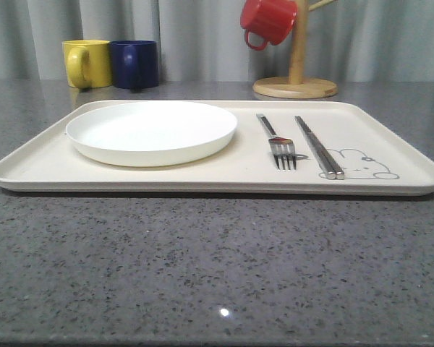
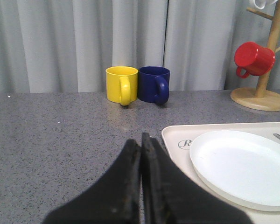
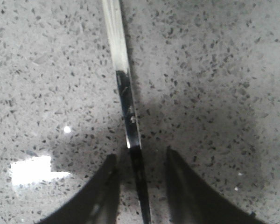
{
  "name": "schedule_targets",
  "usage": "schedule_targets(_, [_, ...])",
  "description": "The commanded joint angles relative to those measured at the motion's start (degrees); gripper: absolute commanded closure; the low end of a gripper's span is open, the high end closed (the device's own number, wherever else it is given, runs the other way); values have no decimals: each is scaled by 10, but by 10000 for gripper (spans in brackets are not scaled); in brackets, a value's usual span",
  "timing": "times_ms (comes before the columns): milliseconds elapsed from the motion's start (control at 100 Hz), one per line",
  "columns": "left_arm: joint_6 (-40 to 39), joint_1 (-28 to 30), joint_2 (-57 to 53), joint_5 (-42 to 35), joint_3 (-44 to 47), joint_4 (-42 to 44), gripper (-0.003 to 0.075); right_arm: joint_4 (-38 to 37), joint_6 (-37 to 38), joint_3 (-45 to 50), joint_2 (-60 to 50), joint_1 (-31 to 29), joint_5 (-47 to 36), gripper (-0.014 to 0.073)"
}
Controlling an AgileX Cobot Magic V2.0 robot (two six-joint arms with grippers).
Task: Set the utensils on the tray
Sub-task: 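Raise the right gripper and move it to the spoon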
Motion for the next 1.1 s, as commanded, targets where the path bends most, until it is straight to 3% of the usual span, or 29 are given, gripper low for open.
schedule_targets(0, [-1,1,3,-49,-15,-3,738,0,-5,-17,-23,-3,-16,461])
schedule_targets(100, [-1,1,3,-49,-15,-3,738,0,-5,-17,-23,-3,-14,582])
schedule_targets(200, [-1,1,3,-49,-15,-3,738,0,-2,-17,-23,-3,-14,645])
schedule_targets(600, [-1,1,3,-49,-15,-3,738,35,9,-18,-109,22,8,650])
schedule_targets(840, [-1,1,3,-49,-15,-3,738,35,58,-18,-180,118,30,650])
schedule_targets(1090, [-1,1,3,-49,-15,-3,738,-3,164,-18,-175,244,-1,650])
